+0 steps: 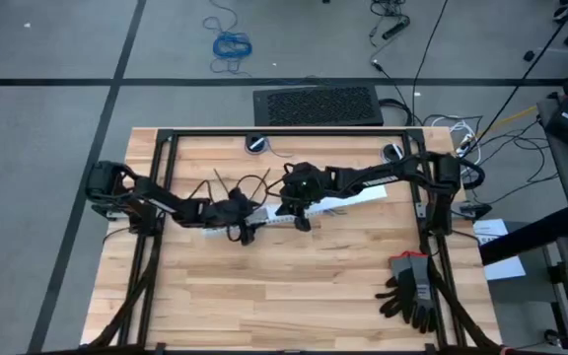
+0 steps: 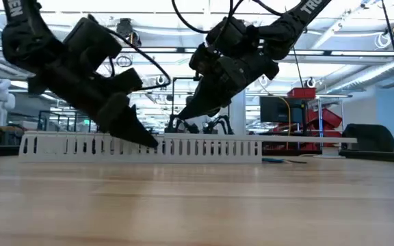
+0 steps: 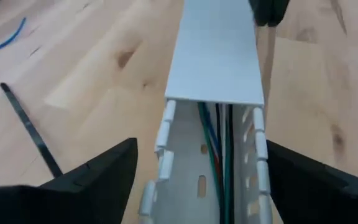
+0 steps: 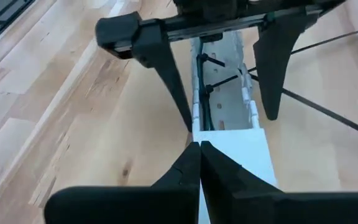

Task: Ziptie cables
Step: Close the white cable duct tray the with white cable cover

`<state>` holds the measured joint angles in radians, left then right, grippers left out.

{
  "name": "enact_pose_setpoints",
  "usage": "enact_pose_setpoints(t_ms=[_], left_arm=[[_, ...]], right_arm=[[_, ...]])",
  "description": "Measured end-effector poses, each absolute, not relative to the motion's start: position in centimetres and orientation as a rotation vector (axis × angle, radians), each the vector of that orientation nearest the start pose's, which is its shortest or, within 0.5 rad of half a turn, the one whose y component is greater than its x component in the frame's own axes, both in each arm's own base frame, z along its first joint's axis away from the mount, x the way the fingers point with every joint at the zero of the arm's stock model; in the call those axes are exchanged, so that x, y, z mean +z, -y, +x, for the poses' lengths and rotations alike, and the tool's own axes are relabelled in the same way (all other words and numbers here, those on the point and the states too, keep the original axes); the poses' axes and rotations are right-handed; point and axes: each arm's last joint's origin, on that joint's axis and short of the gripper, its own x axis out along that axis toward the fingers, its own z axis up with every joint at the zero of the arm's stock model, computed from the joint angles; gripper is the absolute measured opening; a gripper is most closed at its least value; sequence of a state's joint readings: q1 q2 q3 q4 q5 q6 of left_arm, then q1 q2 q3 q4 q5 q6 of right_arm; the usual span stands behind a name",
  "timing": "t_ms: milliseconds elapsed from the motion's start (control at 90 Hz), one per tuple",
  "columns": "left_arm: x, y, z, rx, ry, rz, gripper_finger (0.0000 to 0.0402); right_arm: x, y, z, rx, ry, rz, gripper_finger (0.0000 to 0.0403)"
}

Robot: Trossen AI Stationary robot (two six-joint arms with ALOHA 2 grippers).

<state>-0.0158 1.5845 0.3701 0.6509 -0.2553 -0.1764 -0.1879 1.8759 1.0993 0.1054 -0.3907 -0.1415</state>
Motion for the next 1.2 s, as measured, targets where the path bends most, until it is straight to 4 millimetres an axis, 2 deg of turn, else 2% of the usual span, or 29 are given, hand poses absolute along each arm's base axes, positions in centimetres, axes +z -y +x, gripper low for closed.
enact_pose_setpoints(t_ms=[222,478,622,700,844,989,1200], left_arm=[[10.8,-0.3,24.5,0.278,-0.507,-0.093,0.032],[10.0,-0.3,24.5,0.278,-0.54,-0.089,0.0284],[9.9,-0.3,24.6,0.277,-0.531,-0.092,0.0279],[9.9,-0.4,24.7,0.278,-0.521,-0.094,0.0279],[9.9,-0.4,24.7,0.281,-0.521,-0.093,0.0278],[9.8,-0.4,24.7,0.292,-0.524,-0.095,0.0265],[9.5,-0.5,24.8,0.298,-0.527,-0.094,0.0237]], right_arm=[[17.0,6.2,38.7,0.232,-0.598,0.068,0.0],[17.1,6.3,38.8,0.229,-0.585,0.07,0.0],[17.1,6.3,38.8,0.229,-0.586,0.071,0.0],[16.7,6.4,38.9,0.226,-0.592,0.073,0.0],[14.4,7.5,39.1,0.193,-0.635,0.095,0.0],[14.3,8.6,39.1,0.157,-0.62,0.105,0.0],[14.3,8.8,39.1,0.148,-0.62,0.106,0.0]])
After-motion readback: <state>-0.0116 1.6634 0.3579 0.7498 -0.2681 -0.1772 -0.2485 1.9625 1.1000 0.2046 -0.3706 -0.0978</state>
